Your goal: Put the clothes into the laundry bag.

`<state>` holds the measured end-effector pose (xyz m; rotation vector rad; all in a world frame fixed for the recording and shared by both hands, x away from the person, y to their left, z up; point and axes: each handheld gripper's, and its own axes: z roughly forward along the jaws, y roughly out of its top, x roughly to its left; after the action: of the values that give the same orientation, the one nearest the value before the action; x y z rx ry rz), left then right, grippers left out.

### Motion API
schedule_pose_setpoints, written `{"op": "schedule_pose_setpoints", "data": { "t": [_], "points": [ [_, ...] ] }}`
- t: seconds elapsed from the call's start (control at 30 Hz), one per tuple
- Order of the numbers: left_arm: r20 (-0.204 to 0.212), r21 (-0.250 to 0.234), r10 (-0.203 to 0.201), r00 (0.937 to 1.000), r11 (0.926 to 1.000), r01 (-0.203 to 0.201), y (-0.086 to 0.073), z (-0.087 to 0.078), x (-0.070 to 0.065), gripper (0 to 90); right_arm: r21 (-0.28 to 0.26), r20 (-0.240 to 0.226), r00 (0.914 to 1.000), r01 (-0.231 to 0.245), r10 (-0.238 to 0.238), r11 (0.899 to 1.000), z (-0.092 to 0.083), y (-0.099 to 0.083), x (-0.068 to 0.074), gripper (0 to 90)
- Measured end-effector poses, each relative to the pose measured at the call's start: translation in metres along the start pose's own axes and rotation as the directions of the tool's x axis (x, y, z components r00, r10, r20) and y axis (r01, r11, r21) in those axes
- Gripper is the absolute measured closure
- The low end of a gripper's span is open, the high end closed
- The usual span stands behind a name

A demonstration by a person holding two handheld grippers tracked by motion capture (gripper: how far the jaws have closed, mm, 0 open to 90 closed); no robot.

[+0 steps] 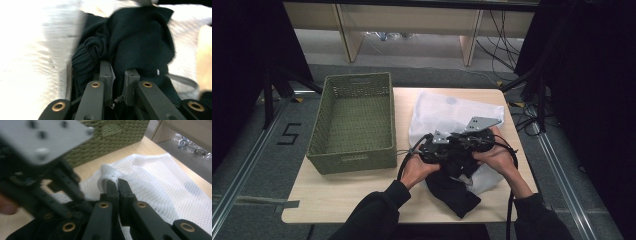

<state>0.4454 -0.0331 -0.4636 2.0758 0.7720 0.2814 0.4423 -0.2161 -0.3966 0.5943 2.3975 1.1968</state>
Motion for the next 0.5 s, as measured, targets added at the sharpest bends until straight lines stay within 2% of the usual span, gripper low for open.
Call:
{"op": "schedule_pose_setpoints", "data": {
  "t": [0.07, 0.13, 0.17, 0.23, 0.27, 0.3, 0.33, 0.37, 0.5],
  "points": [
    [-0.052, -0.007, -0.018, 0.9985, 0.9998, 0.018, 0.001, -0.001, 0.008, 80.8, -0.008, 0.002, 1.0, 0.002, -0.002, 1.0, -0.002, 0.001, 0.001, 89.9],
    [-0.105, -0.035, -0.05, 0.9932, 0.9983, 0.046, 0.0, -0.003, 0.016, 80.7, -0.016, 0.004, 1.0, -0.001, 0.001, 1.0, -0.003, 0.003, 0.0, 89.9],
    [-0.137, -0.034, -0.053, 0.9892, 0.9982, 0.049, 0.0, -0.005, 0.018, 80.7, -0.018, 0.002, 1.0, 0.001, -0.001, 1.0, -0.004, 0.003, 0.0, 89.9],
    [-0.161, -0.032, -0.063, 0.9849, 0.9978, 0.059, 0.0, -0.007, 0.022, 80.4, -0.015, 0.007, 1.0, -0.003, 0.003, 1.0, -0.004, 0.003, 0.002, 89.9],
    [-0.167, -0.026, -0.068, 0.9837, 0.9976, 0.064, -0.001, -0.008, 0.023, 79.3, -0.012, 0.005, 1.0, 0.001, -0.001, 1.0, -0.004, 0.003, 0.001, 89.9],
    [-0.154, -0.002, -0.069, 0.9856, 0.9976, 0.069, -0.002, -0.008, 0.024, 77.2, -0.012, 0.003, 0.9998, 0.019, -0.019, 1.0, -0.002, 0.003, 0.0, 89.9],
    [-0.147, 0.015, -0.072, 0.9865, 0.997, 0.075, -0.003, -0.008, 0.023, 71.7, 0.0, 0.004, 1.0, -0.007, 0.007, 1.0, -0.001, 0.001, 0.001, 89.9],
    [-0.128, 0.016, -0.09, 0.9877, 0.9956, 0.092, -0.005, -0.009, 0.021, 66.9, 0.003, 0.002, 1.0, 0.0, 0.0, 1.0, 0.0, 0.0, 0.0, 89.9],
    [-0.107, 0.02, -0.083, 0.9908, 0.9962, 0.085, -0.008, -0.024, 0.009, 46.9, 0.015, 0.005, 0.9999, -0.011, 0.011, 1.0, 0.002, -0.006, -0.005, 89.9]
  ]
}}
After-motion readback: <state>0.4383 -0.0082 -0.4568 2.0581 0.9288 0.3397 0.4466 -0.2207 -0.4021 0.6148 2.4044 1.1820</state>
